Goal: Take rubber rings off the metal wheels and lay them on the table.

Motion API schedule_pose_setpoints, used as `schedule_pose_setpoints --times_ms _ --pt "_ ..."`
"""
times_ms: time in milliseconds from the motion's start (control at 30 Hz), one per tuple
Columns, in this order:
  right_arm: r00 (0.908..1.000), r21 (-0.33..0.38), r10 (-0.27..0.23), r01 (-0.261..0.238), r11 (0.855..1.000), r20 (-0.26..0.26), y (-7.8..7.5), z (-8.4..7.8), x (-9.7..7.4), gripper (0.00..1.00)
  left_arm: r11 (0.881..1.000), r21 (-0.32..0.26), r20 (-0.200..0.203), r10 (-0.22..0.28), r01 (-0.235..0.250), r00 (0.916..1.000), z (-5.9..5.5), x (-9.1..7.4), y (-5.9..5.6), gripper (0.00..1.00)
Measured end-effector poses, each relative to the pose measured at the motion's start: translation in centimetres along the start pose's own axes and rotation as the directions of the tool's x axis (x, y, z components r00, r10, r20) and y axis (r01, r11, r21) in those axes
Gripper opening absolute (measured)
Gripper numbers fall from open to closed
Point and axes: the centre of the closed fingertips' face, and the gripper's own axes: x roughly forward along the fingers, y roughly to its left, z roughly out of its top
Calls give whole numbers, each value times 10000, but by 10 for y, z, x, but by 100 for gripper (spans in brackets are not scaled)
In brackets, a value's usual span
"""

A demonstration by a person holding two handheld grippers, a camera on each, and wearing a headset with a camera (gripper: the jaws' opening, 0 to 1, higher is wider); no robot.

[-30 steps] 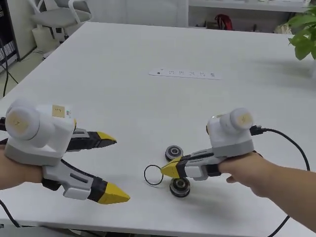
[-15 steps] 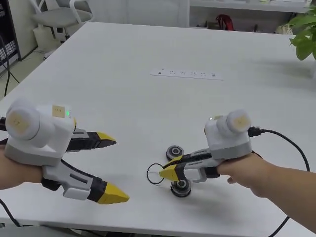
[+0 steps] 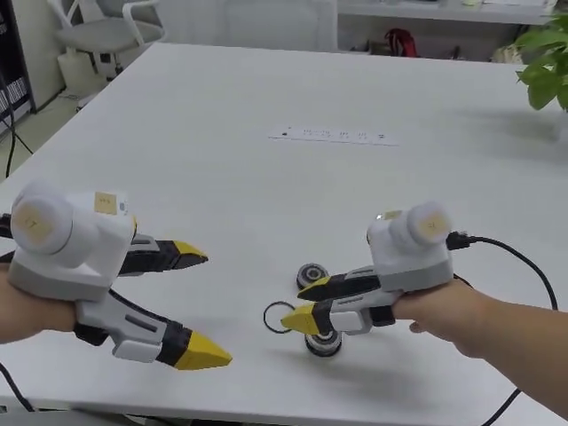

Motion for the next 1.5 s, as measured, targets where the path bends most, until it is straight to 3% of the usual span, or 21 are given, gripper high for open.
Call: schedule_pose_setpoints --times_ms 633,1500 --pt "9983 45 -58 56 10000 579 0 7 -20 37 9997 66 -53 -239 239 9997 7 10 0 83" --pt "9949 194 -369 353 9992 940 -3 1 -47 39 9978 259 112 -617 614 9980 23 32 -1 81"
